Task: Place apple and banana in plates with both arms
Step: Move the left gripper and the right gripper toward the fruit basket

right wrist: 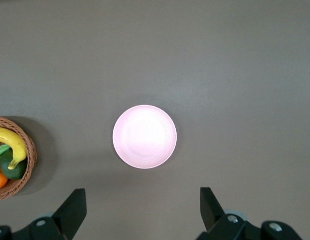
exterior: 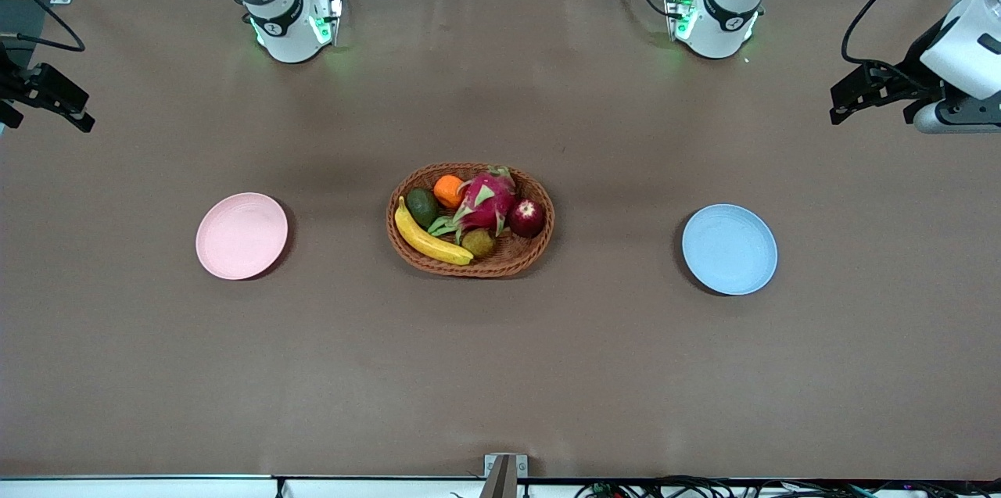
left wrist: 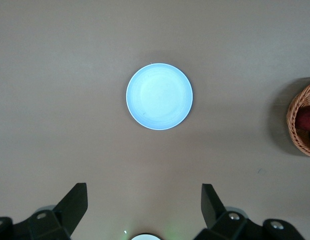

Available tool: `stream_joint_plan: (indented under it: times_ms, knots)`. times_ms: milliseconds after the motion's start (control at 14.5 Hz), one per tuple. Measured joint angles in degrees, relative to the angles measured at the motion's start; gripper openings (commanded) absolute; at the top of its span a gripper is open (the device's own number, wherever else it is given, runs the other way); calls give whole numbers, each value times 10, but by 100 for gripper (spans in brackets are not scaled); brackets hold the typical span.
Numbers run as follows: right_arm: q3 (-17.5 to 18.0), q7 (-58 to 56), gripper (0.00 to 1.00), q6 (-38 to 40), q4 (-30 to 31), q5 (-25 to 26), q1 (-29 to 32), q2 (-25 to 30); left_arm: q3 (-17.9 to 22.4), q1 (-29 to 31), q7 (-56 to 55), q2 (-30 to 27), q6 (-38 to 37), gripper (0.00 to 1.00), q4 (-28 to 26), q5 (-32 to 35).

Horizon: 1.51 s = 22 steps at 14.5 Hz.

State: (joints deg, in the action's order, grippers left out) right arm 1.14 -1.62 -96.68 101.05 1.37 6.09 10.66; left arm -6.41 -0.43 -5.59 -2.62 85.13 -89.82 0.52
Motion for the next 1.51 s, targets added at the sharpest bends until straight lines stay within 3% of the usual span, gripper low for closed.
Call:
stream_joint_plan:
  times_ms: [412,756,1238,1512]
  knots:
    - [1,0,100,0,0,0,0,0,0,0,0,5,1,100,2,0]
    - [3,-4,100,1,3,-2,-6,-22,-2,-18,-13,66,36,100,9,-22]
    - [8,-4,100,-19,-35,-3,-110,-175,-9,-128,-209,181,123,100,11,-26]
    - [10,-4,100,-35,-48,-31,-164,-255,-11,-186,-332,236,168,100,12,-28]
